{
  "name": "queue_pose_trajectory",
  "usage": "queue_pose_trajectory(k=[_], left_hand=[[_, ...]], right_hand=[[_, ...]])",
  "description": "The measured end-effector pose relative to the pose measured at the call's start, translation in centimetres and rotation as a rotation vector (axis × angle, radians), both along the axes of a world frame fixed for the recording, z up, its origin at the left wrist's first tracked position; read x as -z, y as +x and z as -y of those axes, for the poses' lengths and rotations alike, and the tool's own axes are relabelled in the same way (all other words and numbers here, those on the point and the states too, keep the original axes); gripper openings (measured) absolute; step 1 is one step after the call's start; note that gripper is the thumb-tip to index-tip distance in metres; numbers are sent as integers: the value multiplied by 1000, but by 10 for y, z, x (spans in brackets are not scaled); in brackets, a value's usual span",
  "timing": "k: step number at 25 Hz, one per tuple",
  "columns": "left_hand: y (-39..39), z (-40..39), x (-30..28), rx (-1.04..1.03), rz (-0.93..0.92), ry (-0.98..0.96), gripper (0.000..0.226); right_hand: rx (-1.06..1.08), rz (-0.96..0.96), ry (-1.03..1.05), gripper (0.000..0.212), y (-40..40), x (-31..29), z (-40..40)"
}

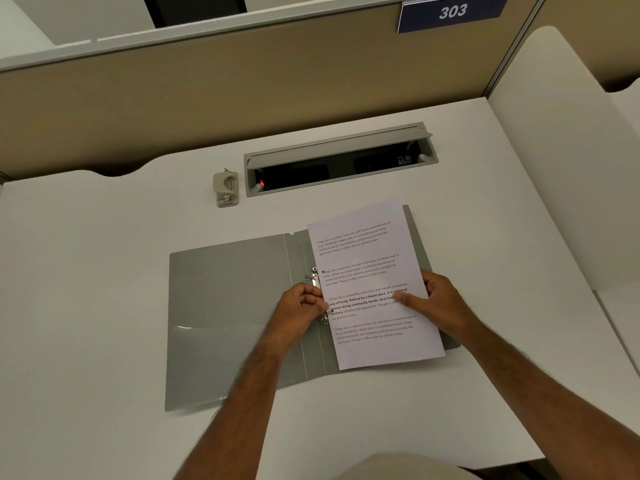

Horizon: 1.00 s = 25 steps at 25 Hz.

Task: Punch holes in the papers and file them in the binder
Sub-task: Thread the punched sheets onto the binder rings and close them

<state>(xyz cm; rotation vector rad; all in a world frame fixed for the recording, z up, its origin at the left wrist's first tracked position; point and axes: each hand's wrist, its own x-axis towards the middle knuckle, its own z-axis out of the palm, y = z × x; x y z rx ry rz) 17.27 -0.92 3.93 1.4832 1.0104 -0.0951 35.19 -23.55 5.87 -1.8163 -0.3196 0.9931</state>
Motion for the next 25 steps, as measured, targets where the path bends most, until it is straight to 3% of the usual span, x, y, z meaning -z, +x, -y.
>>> queue_pose_trajectory(k=[6, 11, 25], left_hand=[[12, -14, 3, -174, 75, 261, 13], [36, -30, 4, -63, 10, 123, 10], [41, -36, 17, -46, -40, 142, 8]], right_hand=[[5, 11, -20, 32, 2, 6, 2], [3, 13, -19, 32, 4, 9, 1], [-47, 27, -53, 33, 9, 15, -2]])
